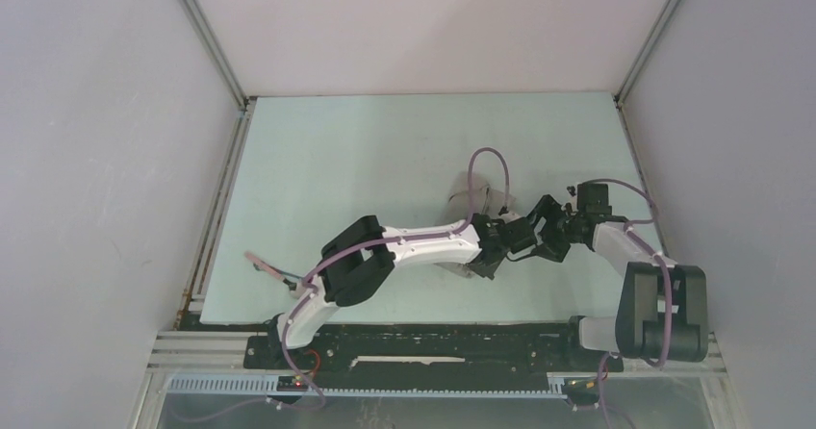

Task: Fold the napkin into a case and place the utensils inside
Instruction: Pick up the 2/3-rectangle-folded napkin from the center of the board.

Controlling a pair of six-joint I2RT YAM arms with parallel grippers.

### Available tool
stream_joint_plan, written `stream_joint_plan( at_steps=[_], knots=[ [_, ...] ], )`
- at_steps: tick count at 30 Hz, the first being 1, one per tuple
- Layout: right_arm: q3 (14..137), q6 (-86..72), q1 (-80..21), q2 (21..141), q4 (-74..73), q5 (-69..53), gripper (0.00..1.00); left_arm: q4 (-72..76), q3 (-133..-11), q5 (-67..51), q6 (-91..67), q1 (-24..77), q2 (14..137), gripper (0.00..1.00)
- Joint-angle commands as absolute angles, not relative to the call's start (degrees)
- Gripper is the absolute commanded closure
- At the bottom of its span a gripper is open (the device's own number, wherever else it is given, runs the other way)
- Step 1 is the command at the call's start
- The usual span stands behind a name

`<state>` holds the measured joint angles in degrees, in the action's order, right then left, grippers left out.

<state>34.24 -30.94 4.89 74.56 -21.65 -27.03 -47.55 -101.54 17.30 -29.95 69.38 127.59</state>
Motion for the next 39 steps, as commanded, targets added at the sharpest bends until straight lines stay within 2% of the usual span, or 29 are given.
stream_joint_plan(
  at_steps=[1, 6, 14, 28, 33, 37, 39],
  knots=[
    [33.9, -30.8, 7.4, 79.2, -10.0, -42.1, 0.11, -45.4, -99.4, 11.4, -30.2, 68.3, 120.7, 0.99],
    [33.7, -35.5, 6.8, 87.1, -0.7, -49.3, 0.05, -41.6, -94.5, 5.7, -31.7, 66.5, 114.5, 1.0],
    [33.2, -42.3, 4.1, 94.5, 10.0, -50.9, 0.09, -40.1, -91.0, 3.5, -32.1, 65.5, 110.9, 1.0],
    [33.1, -46.4, 4.6, 98.7, 19.2, -49.6, 0.45, -35.8, -87.2, -2.0, -32.4, 64.6, 109.3, 1.0],
    [33.8, -46.2, 5.0, 98.9, 19.9, -49.5, 0.66, -32.1, -85.3, -6.0, -33.5, 64.1, 108.9, 1.0],
    [35.9, -42.9, 5.1, 97.7, 15.3, -47.9, 0.72, -28.8, -83.9, -8.8, -34.6, 63.6, 108.7, 1.0],
    [37.2, -41.6, 5.2, 97.8, 13.3, -47.3, 0.66, -28.2, -83.9, -9.6, -34.8, 63.5, 109.1, 1.0]
  ],
)
